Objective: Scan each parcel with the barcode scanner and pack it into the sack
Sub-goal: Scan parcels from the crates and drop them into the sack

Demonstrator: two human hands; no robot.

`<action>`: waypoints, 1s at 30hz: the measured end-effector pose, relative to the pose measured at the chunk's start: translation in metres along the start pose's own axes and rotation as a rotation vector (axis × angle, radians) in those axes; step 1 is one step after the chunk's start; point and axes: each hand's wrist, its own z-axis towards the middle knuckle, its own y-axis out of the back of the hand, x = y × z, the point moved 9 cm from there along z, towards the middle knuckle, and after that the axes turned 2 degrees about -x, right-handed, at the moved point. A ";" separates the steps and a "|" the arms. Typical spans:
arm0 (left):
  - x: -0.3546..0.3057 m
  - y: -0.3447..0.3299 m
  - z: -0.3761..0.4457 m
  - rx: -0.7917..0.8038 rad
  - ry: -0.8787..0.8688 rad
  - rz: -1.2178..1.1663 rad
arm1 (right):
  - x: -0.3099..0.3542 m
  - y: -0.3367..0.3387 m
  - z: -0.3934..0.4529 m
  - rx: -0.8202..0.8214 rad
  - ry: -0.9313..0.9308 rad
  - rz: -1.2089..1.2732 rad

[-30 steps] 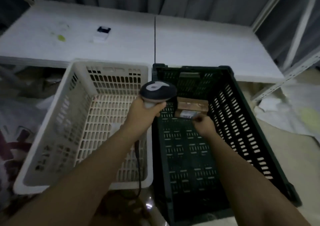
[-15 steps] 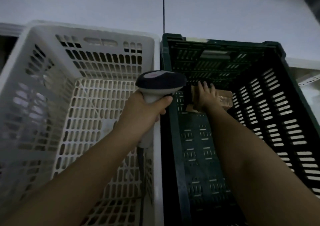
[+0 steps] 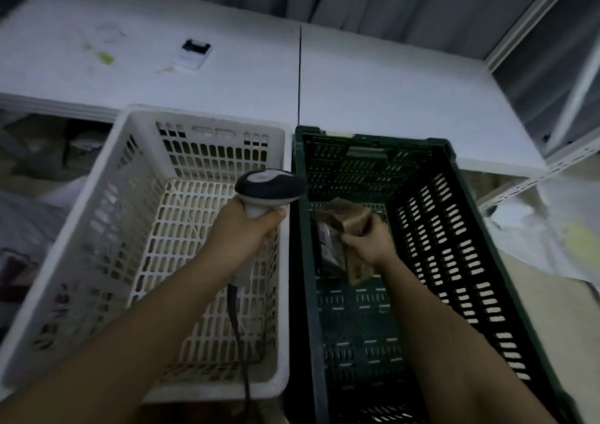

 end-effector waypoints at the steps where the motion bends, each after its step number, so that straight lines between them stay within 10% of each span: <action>1: -0.009 0.006 -0.013 -0.014 -0.013 -0.010 | 0.010 0.017 -0.017 -0.049 0.016 0.153; 15: -0.126 0.062 -0.234 -0.164 -0.357 -0.144 | 0.129 0.155 -0.272 -0.013 0.297 0.728; 30: -0.131 0.153 -0.330 -0.297 -0.400 -0.224 | 0.177 0.114 -0.358 0.084 0.373 0.807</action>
